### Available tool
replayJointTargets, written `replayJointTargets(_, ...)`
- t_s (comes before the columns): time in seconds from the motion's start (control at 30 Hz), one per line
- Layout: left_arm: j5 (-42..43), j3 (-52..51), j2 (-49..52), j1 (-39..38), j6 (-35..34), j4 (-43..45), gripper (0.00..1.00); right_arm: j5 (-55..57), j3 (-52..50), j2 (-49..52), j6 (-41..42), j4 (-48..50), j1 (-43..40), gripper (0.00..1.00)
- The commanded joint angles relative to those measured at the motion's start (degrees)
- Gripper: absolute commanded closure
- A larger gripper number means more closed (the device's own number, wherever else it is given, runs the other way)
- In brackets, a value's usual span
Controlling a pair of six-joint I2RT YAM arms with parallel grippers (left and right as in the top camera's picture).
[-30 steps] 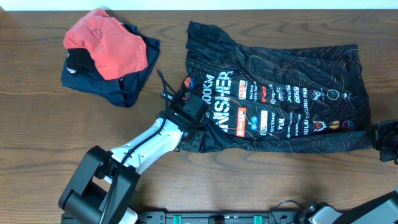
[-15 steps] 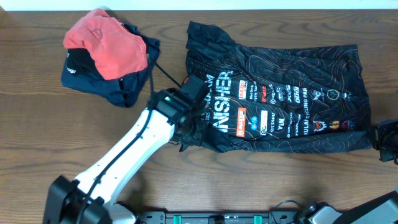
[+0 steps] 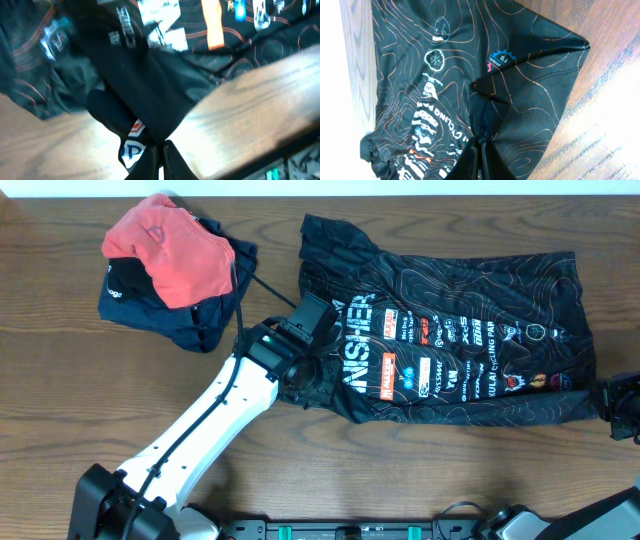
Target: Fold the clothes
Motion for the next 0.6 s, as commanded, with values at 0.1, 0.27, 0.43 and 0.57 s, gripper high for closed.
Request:
replayJointTargets(0.1, 11.1, 0.3, 0.4, -0.7, -2.0, -10.8, 0.94, 0.1, 0.6, -0.2, -0.5, 0.3, 0.5, 0.97)
replayJointTargets(0.27, 7.6, 0.3, 0.4, -2.8, -1.7, -15.7, 0.94, 0.2, 0.6, -0.2, -0.5, 0.4, 0.5, 0.97)
replayJointTargets(0.43, -16.7, -1.6, 0.4, -2.4, -1.4, -4.7, 0.94, 0.9, 0.6, -0.2, -0.4, 0.5, 0.5, 0.96)
replayJointTargets(0.57, -21.1, -3.1, 2.4, -0.1, 2.1, 4.1, 0.94, 0.9, 0.6, -0.2, -0.4, 0.5, 0.5, 0.96)
